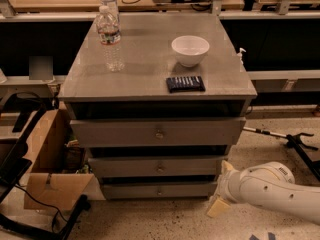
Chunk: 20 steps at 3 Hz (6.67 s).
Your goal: Open bottom drawer
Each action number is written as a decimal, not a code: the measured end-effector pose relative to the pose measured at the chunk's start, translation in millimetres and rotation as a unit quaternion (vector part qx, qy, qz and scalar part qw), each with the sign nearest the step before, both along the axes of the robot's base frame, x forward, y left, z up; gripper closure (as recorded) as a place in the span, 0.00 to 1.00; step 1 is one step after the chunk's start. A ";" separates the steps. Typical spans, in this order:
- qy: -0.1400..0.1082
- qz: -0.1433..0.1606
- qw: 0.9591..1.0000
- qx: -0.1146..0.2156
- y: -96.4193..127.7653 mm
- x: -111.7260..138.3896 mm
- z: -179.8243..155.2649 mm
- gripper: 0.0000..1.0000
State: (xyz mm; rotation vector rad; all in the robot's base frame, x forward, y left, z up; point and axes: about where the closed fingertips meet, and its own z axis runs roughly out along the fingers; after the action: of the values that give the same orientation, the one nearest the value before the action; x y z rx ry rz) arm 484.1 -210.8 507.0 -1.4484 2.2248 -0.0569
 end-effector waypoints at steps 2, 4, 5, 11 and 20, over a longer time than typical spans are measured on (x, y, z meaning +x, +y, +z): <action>0.052 0.017 0.998 -0.013 21.5 -4.1 -61.3 0.00; 0.104 0.043 0.994 -0.015 40.8 12.6 -172.6 0.00; 0.106 0.059 0.992 -0.017 44.2 32.0 -223.2 0.00; 0.095 0.142 0.985 0.001 55.4 114.7 -325.1 0.00; 0.145 0.133 0.980 0.012 53.5 71.5 -331.4 1.00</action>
Offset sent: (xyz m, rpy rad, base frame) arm -0.0160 0.0707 -0.1547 -0.0531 0.2270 0.0713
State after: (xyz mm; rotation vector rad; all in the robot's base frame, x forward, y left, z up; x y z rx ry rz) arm 555.6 -157.2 175.7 -1.8247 2.2174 0.2867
